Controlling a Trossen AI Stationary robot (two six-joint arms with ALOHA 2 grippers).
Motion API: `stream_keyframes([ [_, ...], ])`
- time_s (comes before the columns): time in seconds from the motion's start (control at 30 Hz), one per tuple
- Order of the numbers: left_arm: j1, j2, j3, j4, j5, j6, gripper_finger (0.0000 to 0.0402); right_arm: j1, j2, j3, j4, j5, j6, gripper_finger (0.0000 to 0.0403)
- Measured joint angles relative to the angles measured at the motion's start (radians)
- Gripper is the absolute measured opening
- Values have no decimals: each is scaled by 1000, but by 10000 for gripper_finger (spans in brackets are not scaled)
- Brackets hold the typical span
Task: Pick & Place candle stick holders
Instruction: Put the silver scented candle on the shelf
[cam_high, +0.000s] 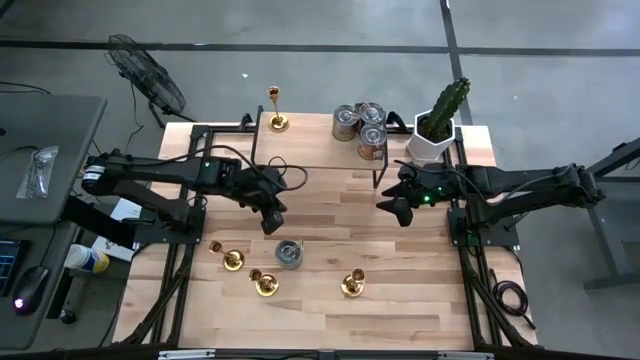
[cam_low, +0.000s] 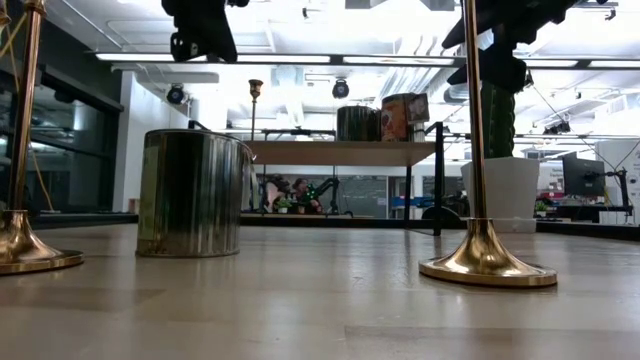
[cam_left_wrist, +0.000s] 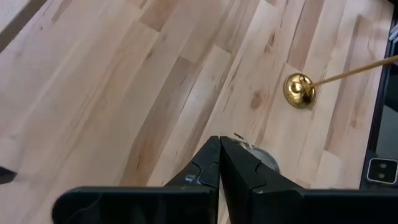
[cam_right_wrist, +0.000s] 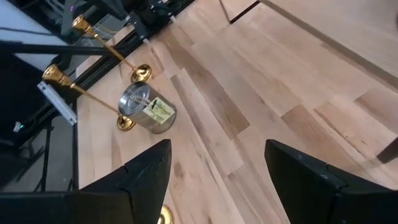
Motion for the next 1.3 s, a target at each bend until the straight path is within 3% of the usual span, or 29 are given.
stream_keyframes([
  [0.4,0,0,0,-78,6,-6,83,0,0,0,0,-28,-44,252],
  [0.57,-31,0,-22,-198,33,-6,64,0,0,0,0,-47,-47,252],
  [0.77,-101,7,-67,-197,55,-18,9,0,0,0,0,-48,-49,252],
  [0.9,-120,34,-93,-179,47,-135,5,0,0,0,0,-48,-48,252],
  [1.17,-118,114,-111,-130,158,-470,3,0,0,0,0,-48,-47,252],
  [1.3,-117,132,-111,-58,159,-568,4,0,0,0,0,-52,-59,252],
])
